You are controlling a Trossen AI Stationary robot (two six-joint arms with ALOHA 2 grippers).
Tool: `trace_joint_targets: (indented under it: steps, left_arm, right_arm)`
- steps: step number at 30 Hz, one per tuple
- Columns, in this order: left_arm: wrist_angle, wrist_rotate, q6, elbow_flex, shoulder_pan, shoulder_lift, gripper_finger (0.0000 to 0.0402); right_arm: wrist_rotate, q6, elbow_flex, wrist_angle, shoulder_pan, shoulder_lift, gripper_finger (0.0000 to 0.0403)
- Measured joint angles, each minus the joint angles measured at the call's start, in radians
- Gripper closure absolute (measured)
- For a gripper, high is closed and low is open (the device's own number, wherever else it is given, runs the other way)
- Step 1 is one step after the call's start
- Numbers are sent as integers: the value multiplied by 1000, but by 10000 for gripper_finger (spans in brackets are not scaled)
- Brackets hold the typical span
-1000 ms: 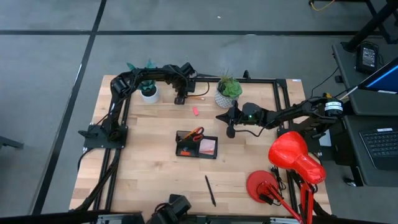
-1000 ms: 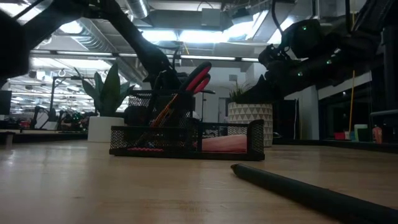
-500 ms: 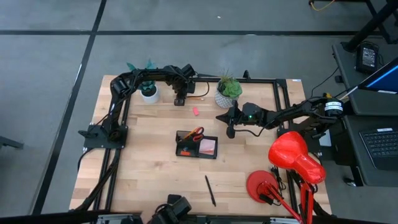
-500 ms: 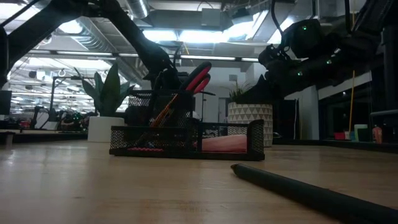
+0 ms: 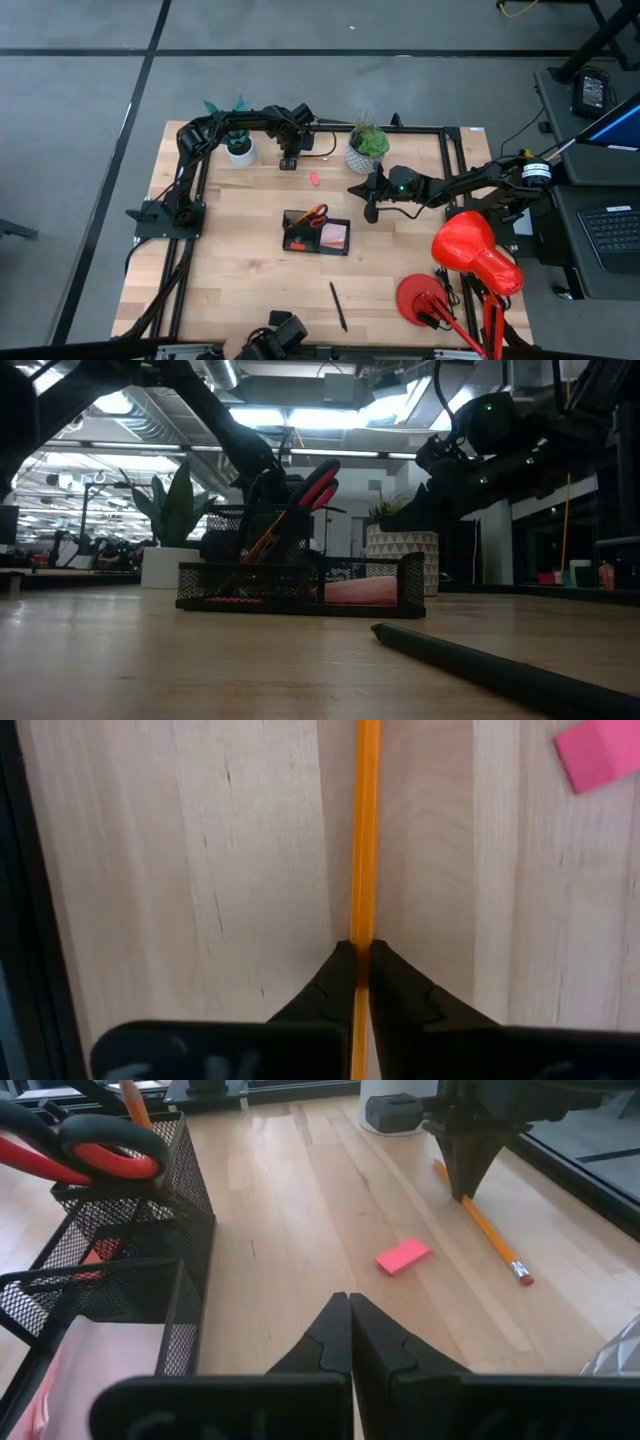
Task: Pick and place office supplies into organizer
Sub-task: Put the orange pencil into the desk organizer
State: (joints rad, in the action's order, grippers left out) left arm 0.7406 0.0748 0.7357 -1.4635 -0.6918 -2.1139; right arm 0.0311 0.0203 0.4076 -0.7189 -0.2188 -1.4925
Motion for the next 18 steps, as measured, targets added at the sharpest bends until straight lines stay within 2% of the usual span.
trace_joint_targets:
  steps: [6, 18]
  left_arm:
    - [22, -33, -15, 8, -3, 38, 396]
    - [64, 8, -42, 4, 12, 185, 401]
  right_arm:
    - [0, -3, 0, 21, 0, 0, 402]
    - [0, 24, 0, 95, 0, 0, 402]
